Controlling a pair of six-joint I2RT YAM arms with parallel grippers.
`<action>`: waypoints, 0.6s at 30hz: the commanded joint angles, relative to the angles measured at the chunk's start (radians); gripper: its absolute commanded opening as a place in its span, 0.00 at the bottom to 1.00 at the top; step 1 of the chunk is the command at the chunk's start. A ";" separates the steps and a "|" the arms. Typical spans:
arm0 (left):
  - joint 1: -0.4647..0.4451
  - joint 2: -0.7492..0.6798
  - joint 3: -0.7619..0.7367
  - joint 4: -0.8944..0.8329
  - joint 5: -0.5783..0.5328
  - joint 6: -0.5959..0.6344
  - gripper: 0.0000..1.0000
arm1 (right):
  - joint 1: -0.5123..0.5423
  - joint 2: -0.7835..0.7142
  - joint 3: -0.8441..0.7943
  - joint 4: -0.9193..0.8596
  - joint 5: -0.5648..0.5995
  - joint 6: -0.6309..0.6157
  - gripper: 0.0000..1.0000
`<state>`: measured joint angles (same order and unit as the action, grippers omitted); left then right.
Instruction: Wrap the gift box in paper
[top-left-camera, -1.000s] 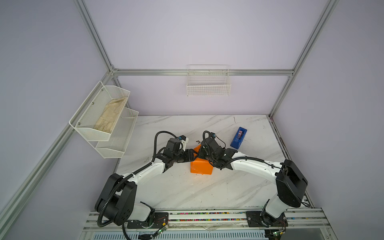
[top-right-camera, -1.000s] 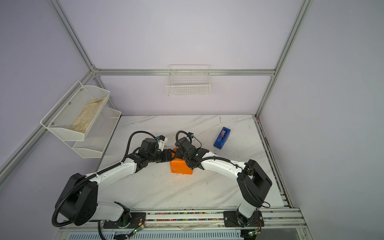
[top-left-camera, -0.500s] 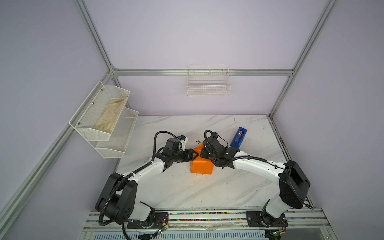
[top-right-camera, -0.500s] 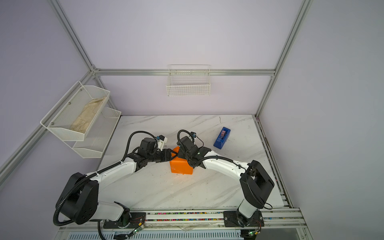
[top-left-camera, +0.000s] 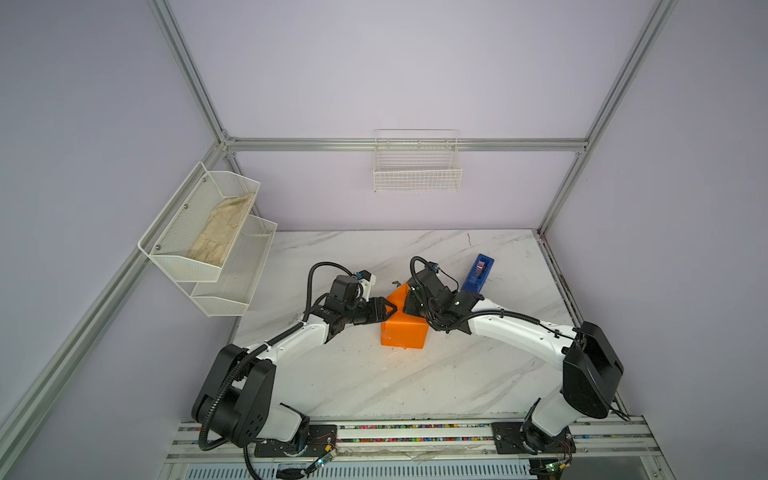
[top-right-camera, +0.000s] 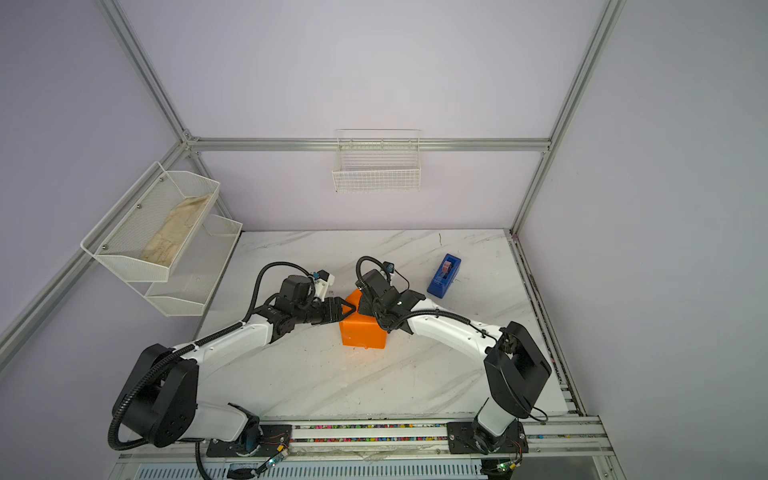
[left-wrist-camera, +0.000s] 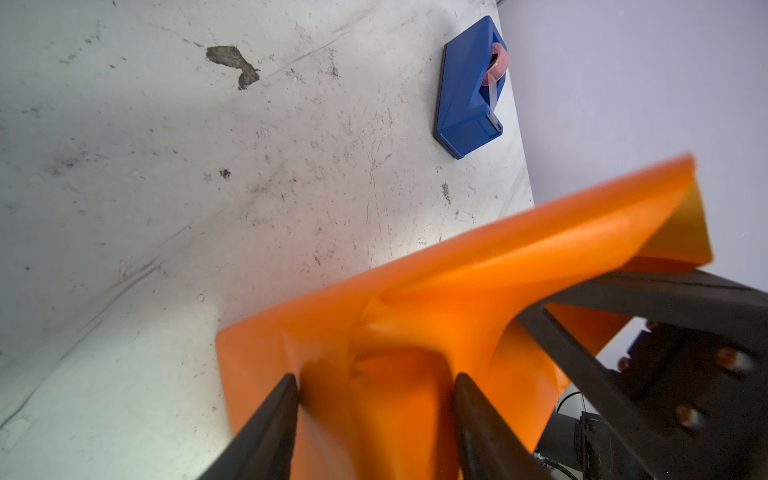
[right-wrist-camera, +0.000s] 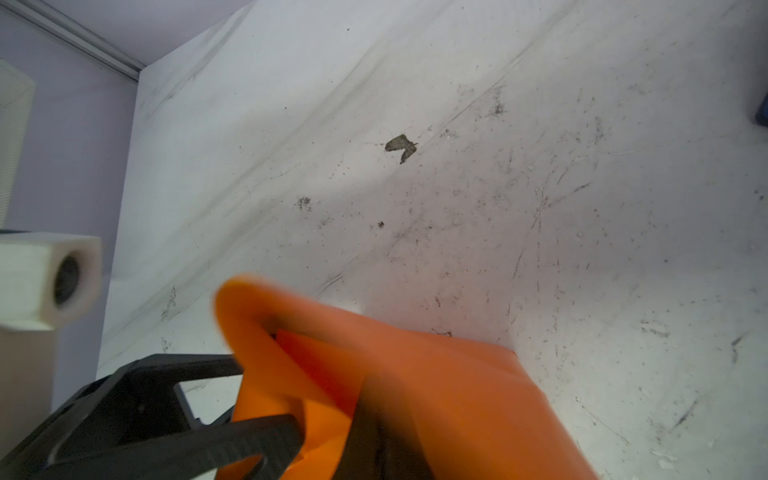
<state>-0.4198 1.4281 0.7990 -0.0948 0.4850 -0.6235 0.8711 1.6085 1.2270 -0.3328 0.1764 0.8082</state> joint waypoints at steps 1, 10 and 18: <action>0.000 0.037 -0.038 -0.082 -0.013 0.029 0.57 | 0.016 -0.030 0.020 0.028 -0.094 -0.016 0.00; 0.000 0.033 -0.043 -0.083 -0.013 0.028 0.57 | 0.014 0.061 0.013 0.014 -0.067 0.022 0.00; 0.000 0.034 -0.039 -0.088 -0.014 0.029 0.57 | 0.002 -0.046 0.063 -0.198 0.126 0.021 0.00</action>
<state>-0.4187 1.4300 0.7986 -0.0937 0.4889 -0.6239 0.8768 1.6203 1.2358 -0.3901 0.1940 0.8223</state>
